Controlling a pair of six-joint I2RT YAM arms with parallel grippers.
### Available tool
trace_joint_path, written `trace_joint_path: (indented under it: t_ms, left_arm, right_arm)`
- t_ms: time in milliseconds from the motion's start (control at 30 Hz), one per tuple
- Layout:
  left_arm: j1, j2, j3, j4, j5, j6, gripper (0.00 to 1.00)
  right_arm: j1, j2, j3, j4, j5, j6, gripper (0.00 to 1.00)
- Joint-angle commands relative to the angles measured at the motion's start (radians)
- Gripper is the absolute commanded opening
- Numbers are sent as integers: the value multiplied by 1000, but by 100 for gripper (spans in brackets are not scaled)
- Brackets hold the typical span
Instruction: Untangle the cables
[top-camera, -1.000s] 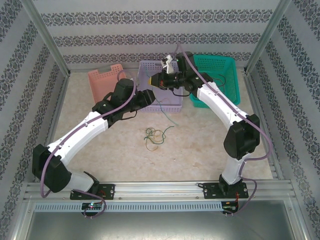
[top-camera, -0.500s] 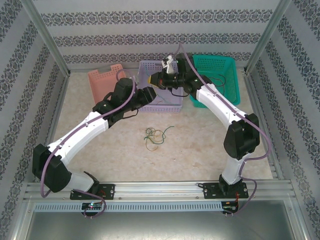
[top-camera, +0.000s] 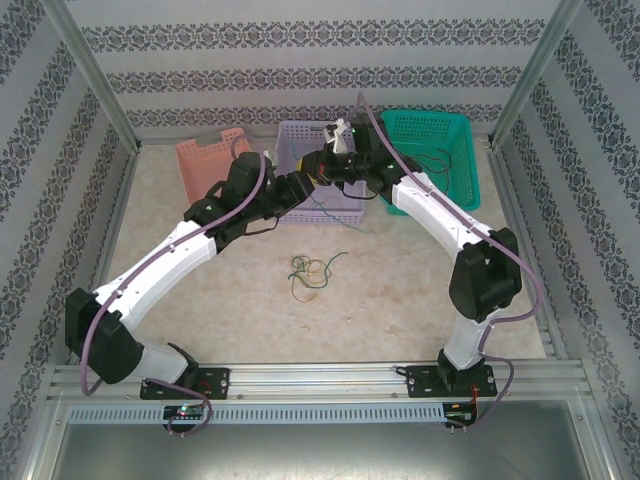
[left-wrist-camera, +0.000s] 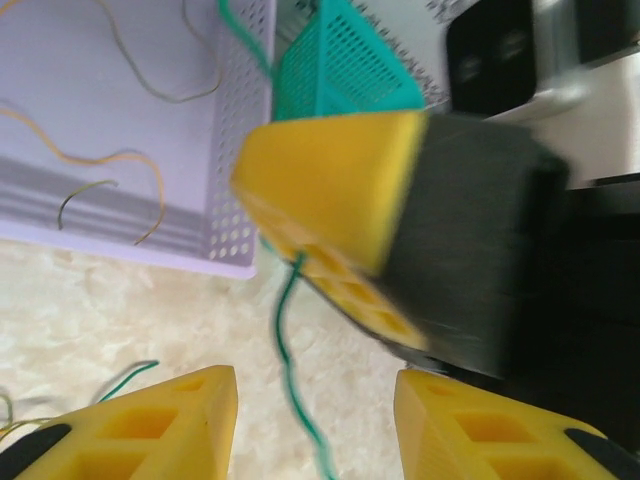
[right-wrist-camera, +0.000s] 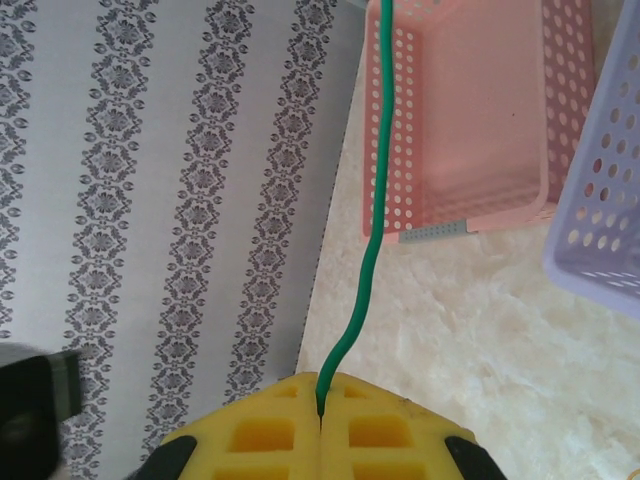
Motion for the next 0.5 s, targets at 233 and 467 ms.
trace_joint_path:
  t_ms: [233,467]
  left_arm:
    - [-15,41,30,35,25,-17,14]
    - [10,-14,7,-14,-21,2,0]
  right_arm:
    - [9,-73,-68,155,-2,127,0]
    - [3,-97,-67,114,2,73,28]
